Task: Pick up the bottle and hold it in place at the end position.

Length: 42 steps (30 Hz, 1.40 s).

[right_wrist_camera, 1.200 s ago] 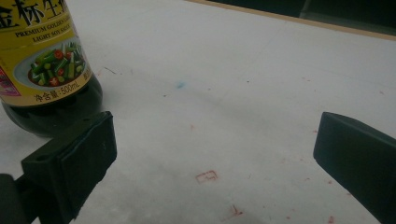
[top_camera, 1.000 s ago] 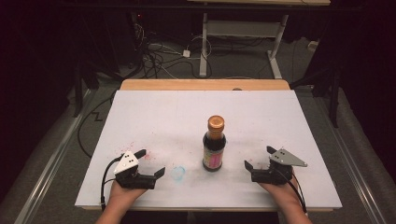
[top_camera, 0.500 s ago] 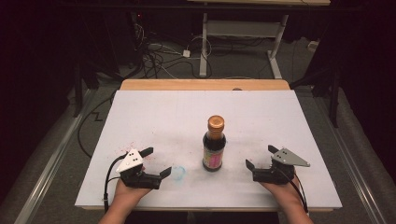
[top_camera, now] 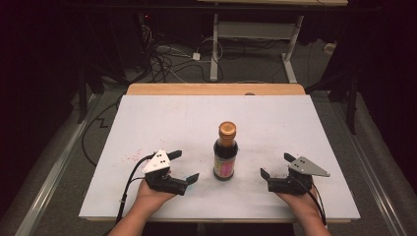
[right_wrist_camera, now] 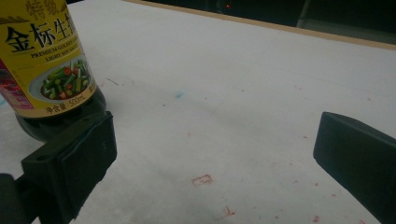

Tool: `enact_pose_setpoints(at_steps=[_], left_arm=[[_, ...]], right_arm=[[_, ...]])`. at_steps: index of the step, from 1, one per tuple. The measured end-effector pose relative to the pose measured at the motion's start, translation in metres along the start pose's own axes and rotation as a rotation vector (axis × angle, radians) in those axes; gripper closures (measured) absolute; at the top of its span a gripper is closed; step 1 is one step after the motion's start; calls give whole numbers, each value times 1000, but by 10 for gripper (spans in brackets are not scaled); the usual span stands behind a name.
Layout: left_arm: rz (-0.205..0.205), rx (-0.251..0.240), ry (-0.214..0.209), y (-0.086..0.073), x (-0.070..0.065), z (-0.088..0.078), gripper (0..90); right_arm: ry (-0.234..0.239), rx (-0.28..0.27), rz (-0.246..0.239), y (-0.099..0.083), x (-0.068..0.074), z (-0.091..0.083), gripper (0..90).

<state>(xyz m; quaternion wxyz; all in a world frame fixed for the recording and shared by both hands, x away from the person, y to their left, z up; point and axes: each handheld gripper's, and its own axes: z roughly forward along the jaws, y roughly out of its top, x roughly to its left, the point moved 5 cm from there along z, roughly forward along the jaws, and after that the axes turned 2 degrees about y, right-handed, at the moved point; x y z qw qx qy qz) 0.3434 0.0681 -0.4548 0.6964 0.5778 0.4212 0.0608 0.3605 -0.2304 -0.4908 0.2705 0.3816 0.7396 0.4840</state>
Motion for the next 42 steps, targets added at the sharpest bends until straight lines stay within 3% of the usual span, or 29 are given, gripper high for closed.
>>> enact_pose_setpoints(at_steps=[13,23,32,42], left_arm=[[9,42,-114,0,-31,45,134],[26,63,-128,-4,-38,64,156],[38,57,-156,-1,-42,73,264],[30,70,-150,-1,-43,81,258]], right_arm=[[2,0,-3,0,-1,-1,2],[4,-4,6,-1,-3,-3,2],[-1,-11,11,0,-5,-5,2],[-2,-11,13,0,-5,-4,2]])
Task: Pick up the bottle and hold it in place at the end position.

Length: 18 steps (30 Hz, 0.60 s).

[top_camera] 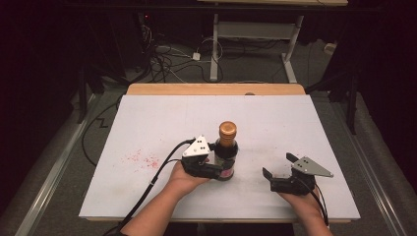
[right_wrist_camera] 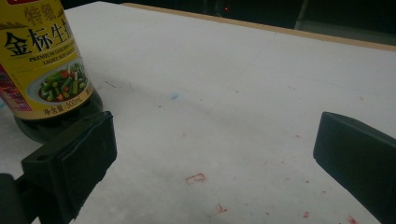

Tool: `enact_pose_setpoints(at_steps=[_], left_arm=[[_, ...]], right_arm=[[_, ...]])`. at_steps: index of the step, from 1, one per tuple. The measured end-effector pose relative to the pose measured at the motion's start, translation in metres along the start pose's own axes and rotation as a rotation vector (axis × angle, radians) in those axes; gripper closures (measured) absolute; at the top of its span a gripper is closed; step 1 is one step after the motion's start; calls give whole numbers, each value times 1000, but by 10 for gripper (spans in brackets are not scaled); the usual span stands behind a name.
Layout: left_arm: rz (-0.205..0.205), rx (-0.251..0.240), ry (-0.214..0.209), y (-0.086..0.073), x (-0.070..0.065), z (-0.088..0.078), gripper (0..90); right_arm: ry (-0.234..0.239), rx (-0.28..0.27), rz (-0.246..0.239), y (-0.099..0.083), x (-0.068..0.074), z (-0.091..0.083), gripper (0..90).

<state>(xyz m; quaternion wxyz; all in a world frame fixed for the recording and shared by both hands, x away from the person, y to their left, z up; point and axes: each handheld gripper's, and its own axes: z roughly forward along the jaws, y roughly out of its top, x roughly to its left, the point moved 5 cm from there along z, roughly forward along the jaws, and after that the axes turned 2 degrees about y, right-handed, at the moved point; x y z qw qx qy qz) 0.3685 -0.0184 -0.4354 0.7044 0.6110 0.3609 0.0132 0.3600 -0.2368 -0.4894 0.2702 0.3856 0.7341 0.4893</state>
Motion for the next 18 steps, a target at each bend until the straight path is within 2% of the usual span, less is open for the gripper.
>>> enact_pose_setpoints(at_steps=[7,13,14,18], left_arm=[[16,9,28,-6,1,6,262],[17,15,36,-7,1,7,266],[30,14,42,-7,1,6,272],[33,12,46,-7,0,6,280]], right_arm=[[-2,-2,8,0,-2,-1,2],[4,-4,9,-1,0,-1,2],[8,-3,5,-1,0,0,2],[11,1,6,-1,1,1,2]])
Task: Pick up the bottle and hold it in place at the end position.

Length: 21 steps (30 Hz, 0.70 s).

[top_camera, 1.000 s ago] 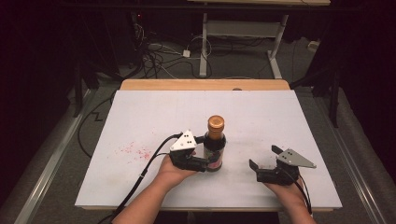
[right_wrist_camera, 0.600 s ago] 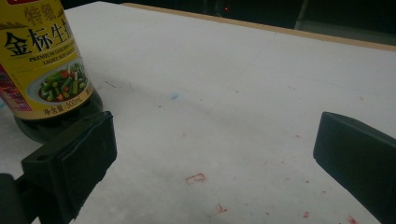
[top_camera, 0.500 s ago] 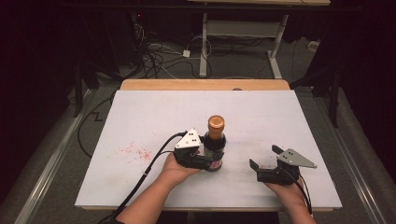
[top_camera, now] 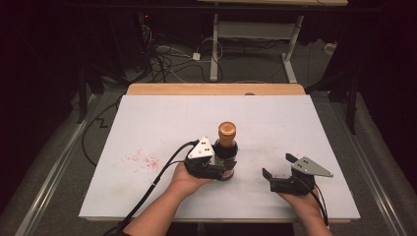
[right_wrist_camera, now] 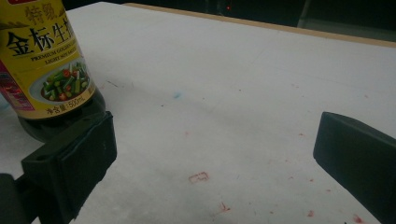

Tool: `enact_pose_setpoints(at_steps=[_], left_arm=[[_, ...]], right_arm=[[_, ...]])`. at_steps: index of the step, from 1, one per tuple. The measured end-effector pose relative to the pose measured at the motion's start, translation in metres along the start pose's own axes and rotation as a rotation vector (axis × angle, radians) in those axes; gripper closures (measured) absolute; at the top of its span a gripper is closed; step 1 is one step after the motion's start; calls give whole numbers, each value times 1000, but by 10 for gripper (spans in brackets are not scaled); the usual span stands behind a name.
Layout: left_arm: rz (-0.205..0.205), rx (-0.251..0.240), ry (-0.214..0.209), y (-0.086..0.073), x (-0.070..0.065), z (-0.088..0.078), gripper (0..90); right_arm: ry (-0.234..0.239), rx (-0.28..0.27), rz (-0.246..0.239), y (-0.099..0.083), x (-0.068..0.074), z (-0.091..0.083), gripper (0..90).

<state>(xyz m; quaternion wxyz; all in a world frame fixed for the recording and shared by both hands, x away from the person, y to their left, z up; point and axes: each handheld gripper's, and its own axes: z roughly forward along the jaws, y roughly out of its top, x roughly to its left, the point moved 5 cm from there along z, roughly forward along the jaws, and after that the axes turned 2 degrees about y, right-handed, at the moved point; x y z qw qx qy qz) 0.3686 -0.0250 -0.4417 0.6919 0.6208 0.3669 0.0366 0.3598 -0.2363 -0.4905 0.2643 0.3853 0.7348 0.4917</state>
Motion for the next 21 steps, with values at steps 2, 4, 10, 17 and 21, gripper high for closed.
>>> enact_pose_setpoints(at_steps=[2,4,10,17,21], left_arm=[[3,-2,-1,0,0,0,283],[1,-3,3,0,0,-1,285],[56,51,-26,-2,1,-5,287],[44,37,-2,1,5,-5,288],[51,32,10,3,8,-5,288]], right_arm=[[0,0,-1,0,-1,0,2],[-3,-2,7,0,-2,0,2],[-8,-2,6,0,-4,-2,2],[-11,-7,6,0,-5,-3,2],[-12,-6,7,0,-5,-3,2]])
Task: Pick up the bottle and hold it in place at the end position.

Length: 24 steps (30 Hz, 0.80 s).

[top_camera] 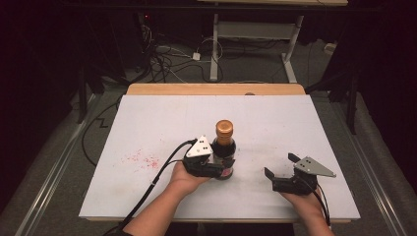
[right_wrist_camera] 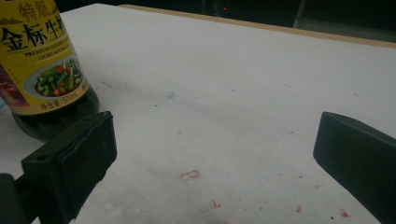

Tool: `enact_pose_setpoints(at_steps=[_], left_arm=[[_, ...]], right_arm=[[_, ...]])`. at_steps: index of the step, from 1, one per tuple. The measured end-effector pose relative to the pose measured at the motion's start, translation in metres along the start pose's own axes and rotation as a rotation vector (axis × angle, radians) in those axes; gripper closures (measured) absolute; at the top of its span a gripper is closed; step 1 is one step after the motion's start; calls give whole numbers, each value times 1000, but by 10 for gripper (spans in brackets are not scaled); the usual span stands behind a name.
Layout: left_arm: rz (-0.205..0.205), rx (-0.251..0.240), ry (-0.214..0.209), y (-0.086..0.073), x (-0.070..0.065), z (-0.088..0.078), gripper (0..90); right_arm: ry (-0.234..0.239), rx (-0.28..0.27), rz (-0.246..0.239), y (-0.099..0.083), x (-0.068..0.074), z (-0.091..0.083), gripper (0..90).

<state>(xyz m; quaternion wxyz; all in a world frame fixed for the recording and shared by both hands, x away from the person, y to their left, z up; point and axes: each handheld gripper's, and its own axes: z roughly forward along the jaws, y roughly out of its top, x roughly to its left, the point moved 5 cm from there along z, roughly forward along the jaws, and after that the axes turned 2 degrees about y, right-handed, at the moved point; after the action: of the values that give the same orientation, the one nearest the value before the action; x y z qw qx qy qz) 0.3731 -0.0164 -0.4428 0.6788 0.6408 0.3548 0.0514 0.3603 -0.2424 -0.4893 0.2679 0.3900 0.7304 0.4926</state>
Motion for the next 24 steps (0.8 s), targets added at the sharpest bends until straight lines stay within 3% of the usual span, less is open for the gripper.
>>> enact_pose_setpoints(at_steps=[5,7,8,11,24], left_arm=[[-2,-18,32,7,11,-1,289],[-17,-41,43,13,16,-2,289],[-57,-80,52,17,16,-1,289],[-76,-105,69,29,28,-2,289],[-70,-131,149,54,62,17,288]], right_arm=[[-2,-3,4,0,-1,-1,2],[-2,-2,4,0,-1,-1,2],[-2,-1,6,0,-1,-1,2],[1,-3,1,0,-2,-1,2],[2,-3,6,0,-1,-1,2]])
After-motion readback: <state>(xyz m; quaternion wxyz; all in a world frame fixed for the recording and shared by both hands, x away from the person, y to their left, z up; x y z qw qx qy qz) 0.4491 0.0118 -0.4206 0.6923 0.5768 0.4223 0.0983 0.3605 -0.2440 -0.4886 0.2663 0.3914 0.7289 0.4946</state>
